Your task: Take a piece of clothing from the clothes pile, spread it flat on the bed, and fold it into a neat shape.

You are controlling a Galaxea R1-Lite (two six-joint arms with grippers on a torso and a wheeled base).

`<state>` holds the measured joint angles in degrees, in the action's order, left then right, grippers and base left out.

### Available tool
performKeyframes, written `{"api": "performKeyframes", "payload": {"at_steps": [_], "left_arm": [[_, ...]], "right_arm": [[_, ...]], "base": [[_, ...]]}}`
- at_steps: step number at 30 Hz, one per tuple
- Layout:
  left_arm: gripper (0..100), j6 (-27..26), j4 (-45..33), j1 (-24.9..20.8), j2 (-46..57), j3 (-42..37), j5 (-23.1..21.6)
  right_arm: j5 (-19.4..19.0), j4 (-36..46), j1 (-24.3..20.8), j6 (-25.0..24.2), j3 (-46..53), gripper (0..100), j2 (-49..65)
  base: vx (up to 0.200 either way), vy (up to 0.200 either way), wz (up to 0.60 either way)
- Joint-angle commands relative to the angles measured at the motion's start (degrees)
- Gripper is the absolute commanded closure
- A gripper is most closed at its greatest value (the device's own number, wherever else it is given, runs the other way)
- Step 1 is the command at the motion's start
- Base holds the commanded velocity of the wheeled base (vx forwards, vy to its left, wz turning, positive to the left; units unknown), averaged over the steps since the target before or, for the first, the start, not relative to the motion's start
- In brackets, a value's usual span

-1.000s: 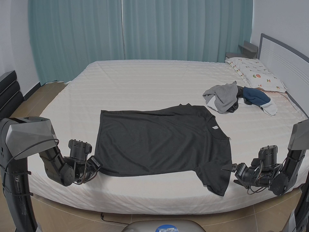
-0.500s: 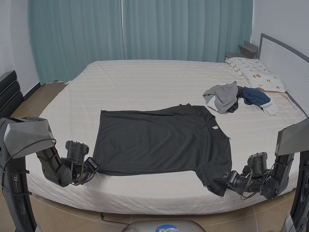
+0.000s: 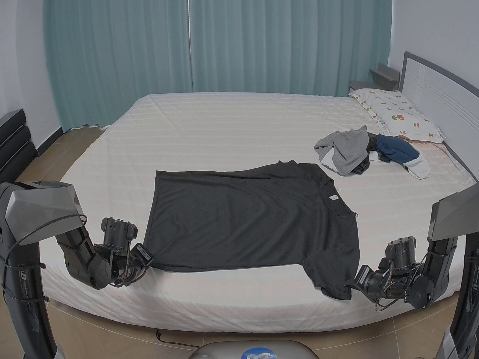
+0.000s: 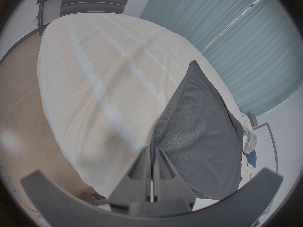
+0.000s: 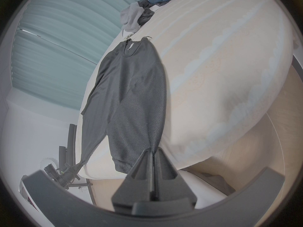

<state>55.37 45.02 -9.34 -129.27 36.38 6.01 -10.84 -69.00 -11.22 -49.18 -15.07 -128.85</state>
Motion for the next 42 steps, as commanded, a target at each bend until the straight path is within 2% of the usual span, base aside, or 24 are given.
{"api": "performKeyframes", "payload": {"at_steps": [1, 8, 17, 21, 23, 28, 33, 42], "left_arm": [[100, -0.2, -0.1, 0.2, 0.2, -0.6, 0.1], [100, -1.1, -0.5, 1.3, 3.5, -2.7, 0.1], [100, -6.2, -0.9, 1.3, 4.3, -6.5, 0.1], [100, -11.1, -6.0, 1.3, 6.0, -7.6, 0.0], [100, -11.6, -8.2, 1.3, 6.4, -7.5, 0.0], [100, -12.7, -9.7, 1.2, 6.7, -7.9, 0.0], [100, -15.3, -11.9, 1.0, 7.1, -8.7, 0.0], [100, -16.9, -15.6, 0.7, 6.8, -8.6, 0.0]], "right_arm": [[0.2, 0.4, 1.7, 0.5, 2.0, 100, 2.7], [0.0, 1.3, 5.7, 6.5, 6.5, 100, 6.9], [-0.1, 1.2, 5.8, 13.1, 11.7, 100, 5.7], [-0.1, 1.2, 5.8, 16.0, 13.7, 100, 5.6], [-0.1, 1.2, 5.9, 17.7, 14.5, 100, 5.5], [0.0, 1.8, 5.6, 19.2, 15.1, 100, 5.1], [0.2, 7.0, 5.3, 22.5, 15.1, 100, 5.6], [0.2, 9.5, 4.2, 24.0, 15.1, 100, 4.4]], "base": [[0.000, 0.000, 0.00], [0.000, 0.000, 0.00], [0.000, 0.000, 0.00], [0.000, 0.000, 0.00], [0.000, 0.000, 0.00], [0.000, 0.000, 0.00], [0.000, 0.000, 0.00], [0.000, 0.000, 0.00]]}}
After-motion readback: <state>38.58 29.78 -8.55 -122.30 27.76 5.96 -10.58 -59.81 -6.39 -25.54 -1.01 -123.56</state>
